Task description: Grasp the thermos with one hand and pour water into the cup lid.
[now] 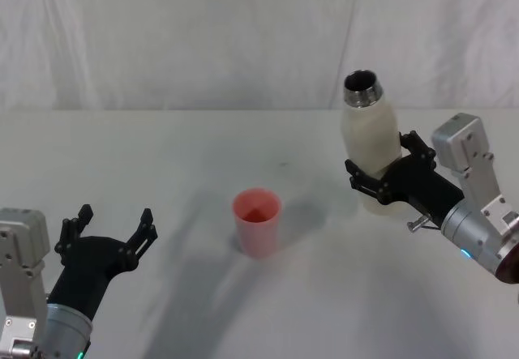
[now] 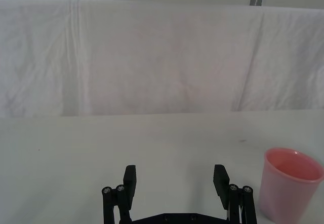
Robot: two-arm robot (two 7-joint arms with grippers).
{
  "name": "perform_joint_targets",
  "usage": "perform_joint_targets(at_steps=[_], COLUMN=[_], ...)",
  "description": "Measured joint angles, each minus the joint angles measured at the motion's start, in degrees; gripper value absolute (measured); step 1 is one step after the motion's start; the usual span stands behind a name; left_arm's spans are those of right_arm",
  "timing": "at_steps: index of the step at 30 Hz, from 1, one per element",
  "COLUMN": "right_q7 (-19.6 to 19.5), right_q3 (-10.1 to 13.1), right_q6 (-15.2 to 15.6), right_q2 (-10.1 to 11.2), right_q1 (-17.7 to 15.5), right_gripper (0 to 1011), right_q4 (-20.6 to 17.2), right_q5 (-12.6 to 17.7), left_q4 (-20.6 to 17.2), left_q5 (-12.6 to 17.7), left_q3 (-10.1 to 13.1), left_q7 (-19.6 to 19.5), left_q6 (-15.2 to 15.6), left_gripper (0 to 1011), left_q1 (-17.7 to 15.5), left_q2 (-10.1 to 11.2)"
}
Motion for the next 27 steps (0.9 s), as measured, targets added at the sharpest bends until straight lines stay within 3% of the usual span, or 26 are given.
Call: perform_joint_targets(at_steps=[15,27], right_q7=[0.3,-0.4], right_q3=[-4.4,-8.4], right_q6=[-0.9,-0.1], right_q2=[2.7,4.1], right_q1=[3.1,5.7], right_gripper=[950,950], right_q4=[-0.5,-1.5], right_q5=[-9.7,-20.0], left_q4=[0.0,0.0], left_q5=[0.0,0.0], left_q3=[0.0,0.0], left_q7=[0.0,0.0], left_q6=[0.0,0.0], left_gripper=[1001,1001], left_q1=[0.0,0.0], left_q2=[0.0,0.0])
